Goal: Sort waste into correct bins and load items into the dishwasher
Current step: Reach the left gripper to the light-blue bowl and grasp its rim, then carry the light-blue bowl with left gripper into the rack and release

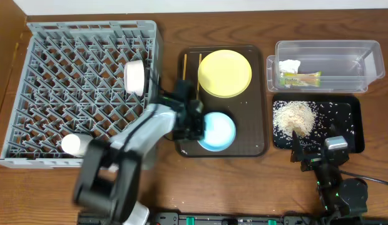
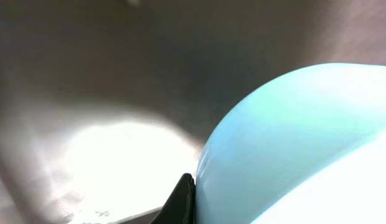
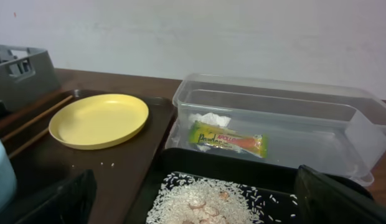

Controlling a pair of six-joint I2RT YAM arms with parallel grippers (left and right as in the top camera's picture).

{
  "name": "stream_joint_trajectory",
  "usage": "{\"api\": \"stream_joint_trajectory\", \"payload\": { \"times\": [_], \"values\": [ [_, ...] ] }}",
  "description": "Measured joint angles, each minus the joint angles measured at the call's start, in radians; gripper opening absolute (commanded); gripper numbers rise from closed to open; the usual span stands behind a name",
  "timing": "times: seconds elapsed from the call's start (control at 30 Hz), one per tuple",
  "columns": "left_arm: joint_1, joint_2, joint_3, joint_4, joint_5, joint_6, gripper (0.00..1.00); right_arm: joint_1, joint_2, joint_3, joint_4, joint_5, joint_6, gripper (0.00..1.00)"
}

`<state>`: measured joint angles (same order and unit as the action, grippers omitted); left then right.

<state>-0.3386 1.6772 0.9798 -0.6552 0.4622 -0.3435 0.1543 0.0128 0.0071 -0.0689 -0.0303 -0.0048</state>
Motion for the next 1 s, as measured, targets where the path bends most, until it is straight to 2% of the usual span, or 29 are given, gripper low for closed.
{"api": "stream_joint_trajectory", "payload": {
  "times": [0.13, 0.17, 0.2, 0.27, 0.37, 0.5, 0.7, 0.87, 1.0],
  "values": [
    [0.086, -0.275, 0.066, -0.107, -0.300, -0.022, 0.07, 0.000, 0.000, 0.000, -0.001, 0.000, 0.000, 0.99],
    [0.102, -0.339, 0.073, -0.132, -0.406, -0.037, 0.08, 0.000, 0.000, 0.000, 0.000, 0.000, 0.000, 0.99],
    [0.122, -0.434, 0.077, -0.173, -0.576, -0.072, 0.08, 0.000, 0.000, 0.000, 0.000, 0.000, 0.000, 0.99],
    [0.136, -0.523, 0.080, -0.233, -0.783, -0.125, 0.08, 0.000, 0.000, 0.000, 0.000, 0.000, 0.000, 0.99],
    [0.151, -0.603, 0.080, -0.333, -1.147, -0.215, 0.07, 0.000, 0.000, 0.000, 0.000, 0.000, 0.000, 0.99],
    [0.182, -0.571, 0.075, -0.334, -1.424, -0.270, 0.07, 0.000, 0.000, 0.000, 0.000, 0.000, 0.000, 0.99],
    [0.193, -0.330, 0.069, -0.369, -1.559, -0.290, 0.08, 0.000, 0.000, 0.000, 0.000, 0.000, 0.000, 0.99],
    [0.193, -0.147, 0.064, -0.370, -1.593, -0.290, 0.08, 0.000, 0.000, 0.000, 0.000, 0.000, 0.000, 0.99],
    [0.181, -0.087, 0.062, -0.369, -1.608, -0.298, 0.08, 0.000, 0.000, 0.000, 0.000, 0.000, 0.000, 0.99]
  ]
}}
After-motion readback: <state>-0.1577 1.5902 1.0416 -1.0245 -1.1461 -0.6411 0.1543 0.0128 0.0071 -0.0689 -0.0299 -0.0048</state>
